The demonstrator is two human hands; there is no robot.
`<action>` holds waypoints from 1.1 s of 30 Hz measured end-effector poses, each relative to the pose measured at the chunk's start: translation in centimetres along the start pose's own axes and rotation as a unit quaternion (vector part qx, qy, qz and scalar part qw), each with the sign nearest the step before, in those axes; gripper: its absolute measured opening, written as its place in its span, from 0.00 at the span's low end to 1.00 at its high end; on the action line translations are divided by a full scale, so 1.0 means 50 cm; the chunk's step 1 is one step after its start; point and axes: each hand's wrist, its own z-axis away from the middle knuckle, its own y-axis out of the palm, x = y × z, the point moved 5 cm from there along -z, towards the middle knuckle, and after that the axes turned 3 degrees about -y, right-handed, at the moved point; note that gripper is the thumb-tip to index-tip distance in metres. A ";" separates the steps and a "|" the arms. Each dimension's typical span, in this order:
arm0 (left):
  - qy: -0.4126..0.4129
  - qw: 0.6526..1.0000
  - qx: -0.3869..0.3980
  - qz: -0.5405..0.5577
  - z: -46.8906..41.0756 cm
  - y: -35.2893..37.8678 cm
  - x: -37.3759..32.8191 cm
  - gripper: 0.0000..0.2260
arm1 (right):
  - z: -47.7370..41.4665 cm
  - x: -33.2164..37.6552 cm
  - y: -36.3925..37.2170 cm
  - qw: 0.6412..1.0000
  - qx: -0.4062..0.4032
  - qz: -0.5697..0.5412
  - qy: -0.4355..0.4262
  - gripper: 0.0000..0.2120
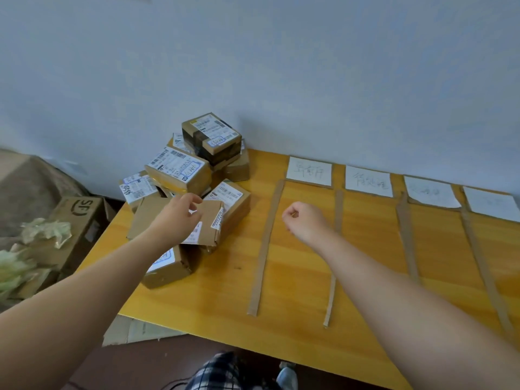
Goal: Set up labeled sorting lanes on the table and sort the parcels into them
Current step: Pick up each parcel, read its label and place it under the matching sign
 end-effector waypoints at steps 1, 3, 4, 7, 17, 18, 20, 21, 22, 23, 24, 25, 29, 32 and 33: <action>0.002 1.000 0.005 0.000 -0.008 -0.004 0.015 0.15 | -0.008 0.011 0.013 1.000 0.002 -0.007 -0.002 0.09; 0.001 1.000 0.012 -0.003 -0.027 -0.012 0.043 0.15 | -0.028 0.037 0.042 1.000 0.003 -0.017 -0.001 0.08; 0.002 1.000 0.015 -0.008 -0.039 -0.015 0.058 0.15 | -0.040 0.050 0.059 1.000 0.004 -0.021 0.002 0.08; 0.010 0.999 0.027 -0.026 -0.078 -0.023 0.097 0.15 | -0.075 0.078 0.120 0.998 0.003 -0.053 0.026 0.05; 0.042 0.991 0.068 -0.112 -0.152 -0.033 0.188 0.15 | -0.113 0.117 0.298 0.973 0.026 -0.181 0.139 0.14; 0.049 0.990 0.070 -0.113 -0.152 -0.033 0.190 0.15 | -0.108 0.118 0.304 0.967 0.024 -0.207 0.150 0.15; 0.058 0.990 0.074 -0.104 -0.154 -0.034 0.191 0.15 | -0.101 0.117 0.311 0.947 0.026 -0.272 0.167 0.16; 0.062 0.990 0.078 -0.096 -0.155 -0.035 0.191 0.15 | -0.098 0.117 0.313 0.940 0.032 -0.295 0.170 0.16; 0.070 0.990 0.081 -0.086 -0.154 -0.038 0.188 0.15 | -0.094 0.120 0.310 0.937 0.037 -0.305 0.168 0.16; 0.079 0.991 0.084 -0.076 -0.154 -0.041 0.183 0.14 | -0.091 0.120 0.305 0.937 0.044 -0.305 0.163 0.16; 0.087 0.991 0.083 -0.065 -0.152 -0.044 0.178 0.14 | -0.089 0.119 0.297 0.940 0.051 -0.298 0.156 0.16; 0.101 0.990 0.079 -0.053 -0.149 -0.049 0.169 0.13 | -0.085 0.119 0.287 0.943 0.053 -0.295 0.147 0.15; 0.185 0.982 0.040 -0.027 -0.136 -0.073 0.121 0.11 | -0.057 0.108 0.217 0.938 0.008 -0.324 0.124 0.12; 0.236 0.971 -0.003 -0.041 -0.129 -0.085 0.075 0.11 | -0.039 0.096 0.160 0.925 -0.047 -0.359 0.115 0.06; 0.246 0.968 -0.016 -0.046 -0.129 -0.086 0.060 0.12 | -0.035 0.092 0.144 0.920 -0.064 -0.370 0.111 0.06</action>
